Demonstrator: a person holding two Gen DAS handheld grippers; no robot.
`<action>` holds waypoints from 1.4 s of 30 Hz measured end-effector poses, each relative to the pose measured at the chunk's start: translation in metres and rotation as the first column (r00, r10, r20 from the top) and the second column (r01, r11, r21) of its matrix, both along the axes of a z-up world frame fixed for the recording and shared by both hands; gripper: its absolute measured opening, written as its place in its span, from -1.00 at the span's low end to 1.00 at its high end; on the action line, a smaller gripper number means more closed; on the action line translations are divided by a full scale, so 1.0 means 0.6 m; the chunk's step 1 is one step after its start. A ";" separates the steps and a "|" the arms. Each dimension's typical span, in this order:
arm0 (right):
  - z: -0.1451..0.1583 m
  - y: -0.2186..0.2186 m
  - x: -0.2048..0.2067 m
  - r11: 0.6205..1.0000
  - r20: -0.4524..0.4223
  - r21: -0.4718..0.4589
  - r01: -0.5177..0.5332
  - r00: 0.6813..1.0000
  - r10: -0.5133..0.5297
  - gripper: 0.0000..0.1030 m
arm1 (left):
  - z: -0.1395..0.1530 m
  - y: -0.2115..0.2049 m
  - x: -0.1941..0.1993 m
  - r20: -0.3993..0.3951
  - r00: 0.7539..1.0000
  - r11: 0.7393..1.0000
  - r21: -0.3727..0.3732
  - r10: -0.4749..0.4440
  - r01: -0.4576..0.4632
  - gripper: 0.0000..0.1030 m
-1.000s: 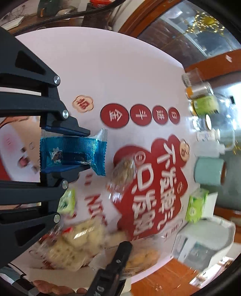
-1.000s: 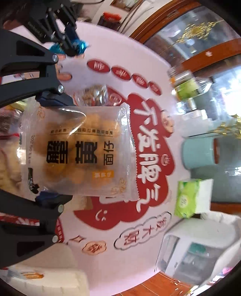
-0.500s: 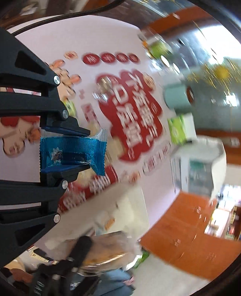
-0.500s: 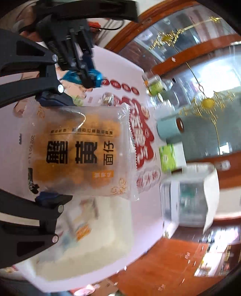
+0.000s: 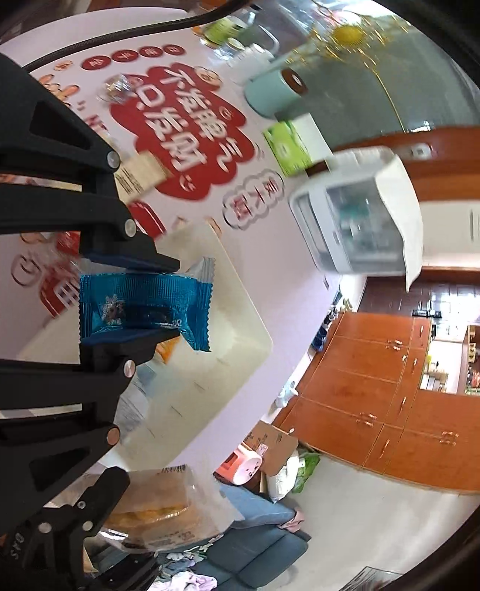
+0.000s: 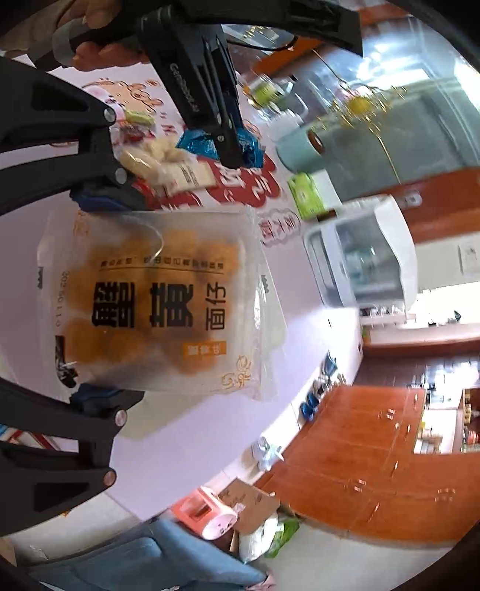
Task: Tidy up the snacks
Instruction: 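Carry the blue cake and pastry pack over the white tray and release both, then move both open tools back over the remaining snack pile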
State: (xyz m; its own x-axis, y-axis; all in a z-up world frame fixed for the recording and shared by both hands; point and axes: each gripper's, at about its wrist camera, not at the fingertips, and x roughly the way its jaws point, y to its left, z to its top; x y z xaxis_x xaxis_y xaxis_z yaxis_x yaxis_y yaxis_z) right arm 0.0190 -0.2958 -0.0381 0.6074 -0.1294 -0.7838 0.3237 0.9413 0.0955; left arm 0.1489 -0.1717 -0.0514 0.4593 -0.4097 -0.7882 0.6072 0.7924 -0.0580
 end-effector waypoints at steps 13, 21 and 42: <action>-0.019 -0.084 0.028 0.999 -0.029 0.012 0.030 0.999 -0.030 0.61 | -0.030 -0.109 0.022 -0.007 1.000 0.998 0.056 0.029 -0.029 0.13; -0.050 -0.070 0.048 1.000 -0.059 -0.010 -0.005 0.998 0.004 0.66 | -0.033 -0.065 0.036 0.017 0.990 0.987 0.080 0.139 -0.139 0.79; -0.041 -0.011 0.053 0.999 0.030 0.011 -0.052 0.998 0.052 0.81 | -0.020 0.027 0.007 0.062 0.973 0.961 0.151 0.223 -0.230 0.79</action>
